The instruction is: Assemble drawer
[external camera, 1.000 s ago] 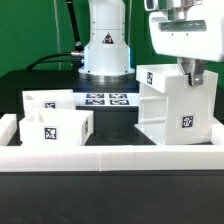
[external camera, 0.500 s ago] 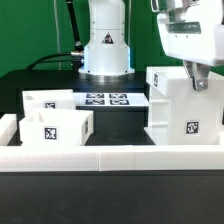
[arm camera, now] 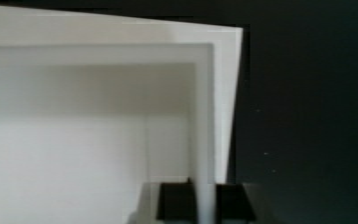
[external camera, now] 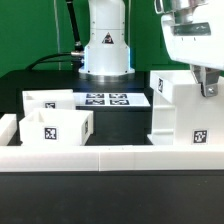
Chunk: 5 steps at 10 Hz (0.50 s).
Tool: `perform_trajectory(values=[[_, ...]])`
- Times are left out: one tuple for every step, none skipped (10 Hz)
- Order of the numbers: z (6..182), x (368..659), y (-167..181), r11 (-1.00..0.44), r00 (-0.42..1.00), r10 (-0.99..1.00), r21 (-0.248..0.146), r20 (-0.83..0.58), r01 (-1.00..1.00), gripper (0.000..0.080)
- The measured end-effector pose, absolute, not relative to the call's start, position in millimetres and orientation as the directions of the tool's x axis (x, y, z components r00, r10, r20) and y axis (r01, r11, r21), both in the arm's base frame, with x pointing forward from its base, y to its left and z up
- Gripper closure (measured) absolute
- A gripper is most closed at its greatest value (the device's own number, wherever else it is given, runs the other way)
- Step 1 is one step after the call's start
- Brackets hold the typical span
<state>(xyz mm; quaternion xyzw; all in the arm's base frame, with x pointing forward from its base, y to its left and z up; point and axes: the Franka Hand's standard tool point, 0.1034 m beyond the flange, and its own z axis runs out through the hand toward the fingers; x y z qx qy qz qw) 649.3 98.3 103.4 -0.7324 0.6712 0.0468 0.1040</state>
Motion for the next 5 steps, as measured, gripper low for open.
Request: perform_trajectory(values=[[103.6,649.8,98.3,-0.081,0.096,-0.973,-0.078,-0.212,-0.994,0.0761],[103.7,649.3,98.2,-0.082,0.096,-0.972,-0.075,-0.212,-0.994,0.0761],[103.6,648.5,98.2,-0.083,0.096,-0.972,-0.072,-0.213,-0.994,0.0761],[103.0,648.2,98.6,-0.086,0.100,-0.972,-0.072,-0.213,-0.994,0.0651],[103.6,645.9,97.8,-0.125,0.139,-0.968,-0.078,-0.209,-0.989,0.0511]])
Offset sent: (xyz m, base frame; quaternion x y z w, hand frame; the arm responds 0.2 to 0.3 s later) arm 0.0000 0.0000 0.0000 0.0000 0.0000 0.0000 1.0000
